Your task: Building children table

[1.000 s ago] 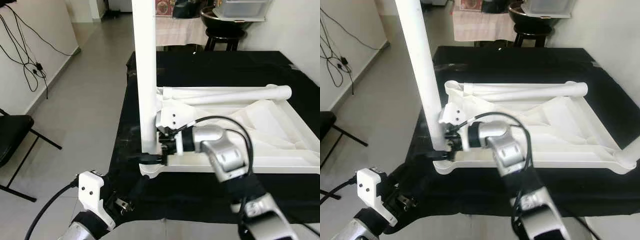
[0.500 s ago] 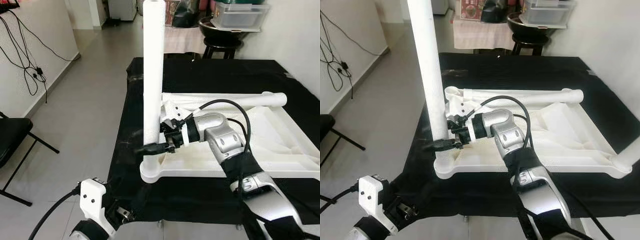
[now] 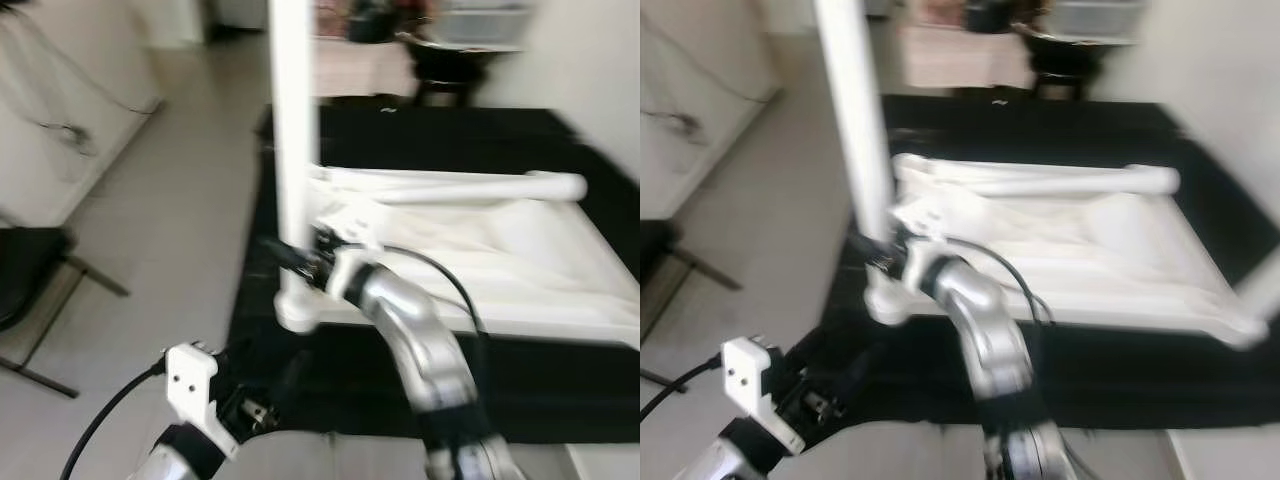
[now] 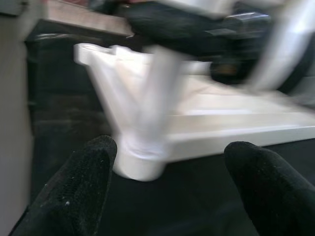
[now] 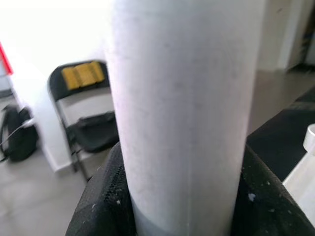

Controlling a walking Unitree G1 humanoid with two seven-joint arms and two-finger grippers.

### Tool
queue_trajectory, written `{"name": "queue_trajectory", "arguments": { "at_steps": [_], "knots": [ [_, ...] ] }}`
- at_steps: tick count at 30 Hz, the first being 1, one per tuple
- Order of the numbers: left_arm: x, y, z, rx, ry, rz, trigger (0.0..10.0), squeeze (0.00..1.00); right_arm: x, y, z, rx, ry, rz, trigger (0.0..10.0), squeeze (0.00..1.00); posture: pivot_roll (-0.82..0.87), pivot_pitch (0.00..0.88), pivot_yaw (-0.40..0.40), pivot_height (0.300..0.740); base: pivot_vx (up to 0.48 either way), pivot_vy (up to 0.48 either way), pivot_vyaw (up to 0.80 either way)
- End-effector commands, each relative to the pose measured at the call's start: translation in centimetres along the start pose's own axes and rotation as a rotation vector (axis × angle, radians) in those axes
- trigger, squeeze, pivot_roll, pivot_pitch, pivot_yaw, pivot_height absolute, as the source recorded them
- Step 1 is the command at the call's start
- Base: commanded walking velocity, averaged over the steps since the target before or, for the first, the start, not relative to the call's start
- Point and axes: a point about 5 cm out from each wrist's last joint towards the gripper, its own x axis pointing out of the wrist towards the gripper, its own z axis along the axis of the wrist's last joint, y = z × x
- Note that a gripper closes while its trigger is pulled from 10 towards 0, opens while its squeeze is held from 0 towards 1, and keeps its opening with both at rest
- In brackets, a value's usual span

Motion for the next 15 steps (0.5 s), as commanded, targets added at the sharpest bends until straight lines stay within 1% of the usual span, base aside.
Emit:
{"name": "queue_trajectory", "arguments": {
  "at_steps": [1, 2, 3, 4, 7, 8, 10, 11, 12, 13, 15],
  "knots": [
    [0.5, 0.4, -0.2, -0.004, 0.006, -0.023, 10.0, 0.0, 0.0, 0.5, -3.6, 0.072, 0.225, 0.076, 0.0, 0.0, -0.09, 0.031, -0.049, 0.74, 0.0, 0.0, 0.0],
    [0.8, 0.6, -0.3, -0.007, 0.006, -0.026, 10.0, 0.0, 0.4, 0.4, -3.4, 0.017, 0.215, 0.097, 0.0, 0.0, -0.11, 0.015, -0.047, 0.74, 0.0, 0.0, 0.0],
    [0.8, 0.6, -0.3, -0.007, 0.006, -0.026, 10.0, 0.0, 0.4, 0.4, -3.4, 0.017, 0.215, 0.097, 0.0, 0.0, -0.11, 0.015, -0.047, 0.74, 0.0, 0.0, 0.0],
    [0.9, 0.7, -0.3, -0.01, 0.004, -0.027, 10.0, 0.0, 0.6, 0.4, -3.4, -0.023, 0.208, 0.113, 0.0, 0.0, -0.11, 0.015, -0.047, 0.74, 0.0, 0.0, 0.0],
    [1.0, 1.0, -0.2, 0.001, -0.012, 0.01, 10.0, 0.0, 0.8, 0.4, -3.3, -0.029, 0.215, 0.138, 0.0, 0.0, -0.09, 0.0, -0.051, 0.74, 0.0, 0.0, 0.0],
    [1.0, 1.1, -0.2, 0.001, -0.017, 0.022, 10.0, 0.0, 0.9, 0.2, -3.3, -0.034, 0.223, 0.132, 10.0, 0.0, -0.09, 0.0, -0.049, 0.74, 0.0, 0.0, 0.0],
    [1.1, 1.1, -0.2, 0.0, -0.02, 0.028, 10.0, 0.0, 0.9, 0.1, -3.2, -0.038, 0.219, 0.151, 10.0, 0.0, -0.09, 0.0, -0.049, 0.74, 0.0, 0.0, 0.0],
    [1.1, 1.2, -0.2, -0.002, -0.021, 0.031, 10.0, 0.0, 0.9, 0.3, -3.1, -0.037, 0.212, 0.138, 10.0, 0.0, -0.09, 0.0, -0.049, 0.74, 0.0, 0.0, 0.0],
    [1.1, 1.2, -0.2, -0.001, -0.019, 0.03, 10.0, 0.0, 0.7, 0.3, -2.7, -0.045, 0.195, 0.149, 10.0, 0.89, -0.09, 0.0, -0.05, 0.74, 0.0, 0.0, 0.0],
    [1.1, 1.2, -0.3, -0.002, -0.013, 0.021, 10.0, 0.0, 0.2, 0.3, -2.3, -0.044, 0.178, 0.18, 10.0, 1.0, -0.1, 0.0, -0.047, 0.74, 0.0, 0.0, 0.0],
    [1.1, 1.2, -0.3, -0.004, -0.006, 0.01, 10.0, 0.0, -0.6, 0.5, -1.6, -0.039, 0.181, 0.204, 10.0, 1.0, -0.1, 0.0, -0.047, 0.74, 0.0, 0.0, 0.0]
  ]
}}
